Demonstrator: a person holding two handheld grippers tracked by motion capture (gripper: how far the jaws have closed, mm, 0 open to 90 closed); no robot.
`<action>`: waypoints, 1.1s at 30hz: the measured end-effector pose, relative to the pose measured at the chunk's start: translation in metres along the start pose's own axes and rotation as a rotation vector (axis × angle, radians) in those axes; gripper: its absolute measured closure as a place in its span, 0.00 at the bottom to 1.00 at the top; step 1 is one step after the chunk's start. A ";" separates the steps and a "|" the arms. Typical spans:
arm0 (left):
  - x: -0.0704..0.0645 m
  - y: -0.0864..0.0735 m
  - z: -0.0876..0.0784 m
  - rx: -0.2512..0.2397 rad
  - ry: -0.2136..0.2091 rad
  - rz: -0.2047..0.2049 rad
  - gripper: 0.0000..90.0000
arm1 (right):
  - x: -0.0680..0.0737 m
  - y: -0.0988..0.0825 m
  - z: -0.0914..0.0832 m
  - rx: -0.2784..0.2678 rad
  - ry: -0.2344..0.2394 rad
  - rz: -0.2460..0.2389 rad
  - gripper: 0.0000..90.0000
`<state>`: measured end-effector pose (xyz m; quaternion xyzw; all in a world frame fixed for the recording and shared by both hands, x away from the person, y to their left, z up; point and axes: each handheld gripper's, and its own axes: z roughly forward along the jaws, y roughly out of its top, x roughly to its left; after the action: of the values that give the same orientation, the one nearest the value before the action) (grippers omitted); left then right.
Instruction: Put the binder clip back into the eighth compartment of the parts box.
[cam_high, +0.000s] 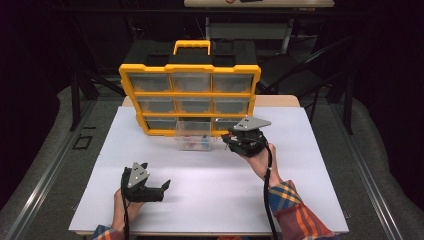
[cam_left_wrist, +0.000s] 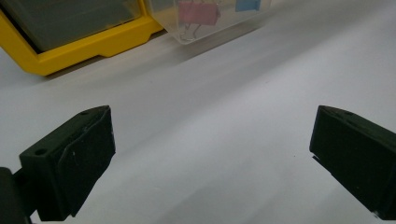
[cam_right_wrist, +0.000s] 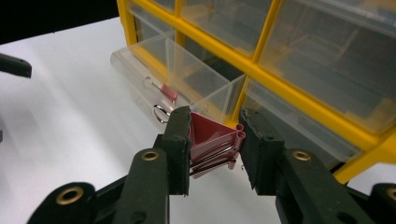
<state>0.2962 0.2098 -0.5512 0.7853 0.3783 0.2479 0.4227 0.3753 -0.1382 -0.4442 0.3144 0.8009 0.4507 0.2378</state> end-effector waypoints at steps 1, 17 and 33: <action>0.000 0.000 0.000 -0.001 0.001 0.001 0.00 | 0.000 0.003 0.000 -0.002 -0.001 -0.001 0.72; 0.000 0.000 0.000 -0.002 0.000 0.001 0.00 | -0.001 0.042 0.018 -0.033 0.014 -0.015 0.72; 0.000 0.000 0.001 0.002 -0.008 0.002 0.00 | 0.010 0.065 0.056 -0.007 0.039 -0.029 0.72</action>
<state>0.2971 0.2095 -0.5516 0.7872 0.3760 0.2449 0.4230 0.4245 -0.0738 -0.4153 0.2932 0.8081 0.4563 0.2298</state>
